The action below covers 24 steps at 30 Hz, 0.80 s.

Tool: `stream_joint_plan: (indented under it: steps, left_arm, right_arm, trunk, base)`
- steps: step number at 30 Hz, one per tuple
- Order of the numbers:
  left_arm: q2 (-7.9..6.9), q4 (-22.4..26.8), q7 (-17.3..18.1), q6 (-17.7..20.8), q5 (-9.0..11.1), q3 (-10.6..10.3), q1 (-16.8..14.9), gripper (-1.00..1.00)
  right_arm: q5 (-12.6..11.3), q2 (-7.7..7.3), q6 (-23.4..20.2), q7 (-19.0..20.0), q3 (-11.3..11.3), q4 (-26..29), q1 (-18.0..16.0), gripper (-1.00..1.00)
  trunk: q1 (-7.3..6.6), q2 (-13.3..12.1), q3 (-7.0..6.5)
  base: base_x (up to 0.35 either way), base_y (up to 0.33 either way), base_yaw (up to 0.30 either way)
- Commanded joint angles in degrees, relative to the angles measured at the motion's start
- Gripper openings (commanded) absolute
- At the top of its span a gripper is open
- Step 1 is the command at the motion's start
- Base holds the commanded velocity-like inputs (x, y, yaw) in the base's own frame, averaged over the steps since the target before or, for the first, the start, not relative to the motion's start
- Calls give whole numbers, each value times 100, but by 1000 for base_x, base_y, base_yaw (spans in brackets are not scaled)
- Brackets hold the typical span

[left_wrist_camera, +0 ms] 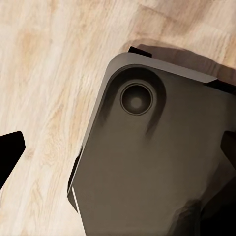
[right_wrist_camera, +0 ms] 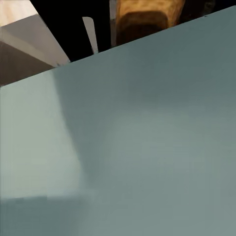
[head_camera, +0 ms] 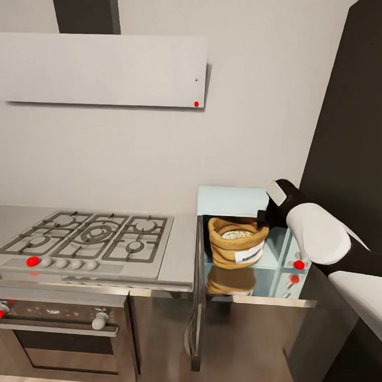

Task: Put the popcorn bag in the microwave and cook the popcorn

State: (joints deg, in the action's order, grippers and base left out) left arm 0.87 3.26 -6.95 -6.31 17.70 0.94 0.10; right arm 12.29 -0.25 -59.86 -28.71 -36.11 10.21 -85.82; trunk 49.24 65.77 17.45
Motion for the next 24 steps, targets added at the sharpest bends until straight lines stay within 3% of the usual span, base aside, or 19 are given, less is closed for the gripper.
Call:
stream_joint_plan:
  steps: [1,6,13,14,18,19,24]
  left_arm:
    - [2,8,-15,-10,20,8,3,100]
    - [1,8,-14,-10,22,11,0,100]
    - [1,8,-13,-10,23,11,1,100]
    - [1,8,-12,-10,23,11,0,100]
    - [1,8,-10,-10,23,11,1,100]
    - [1,8,-11,-10,23,11,0,100]
    - [1,8,-14,-11,23,11,1,100]
  right_arm:
    - [10,5,-14,10,-57,12,28,-100]
    - [-22,-23,-14,14,-62,-15,23,-100]
    - [-243,-85,-14,22,-67,-50,10,-100]
    - [-108,-84,-14,23,-67,-50,357,-100]
    - [-104,-81,-14,23,-65,-51,442,-100]
    - [-104,-82,-14,23,-66,-53,447,100]
    - [-106,-82,-14,23,-67,-54,451,100]
  trunk:
    - [2,1,8]
    - [2,1,8]
    - [2,1,8]
    - [2,1,8]
    - [2,1,8]
    - [2,1,8]
    - [2,1,8]
  base:
    - [0,0,0]
    - [0,0,0]
    - [0,0,0]
    - [0,0,0]
    - [0,0,0]
    - [0,0,0]
    - [0,0,0]
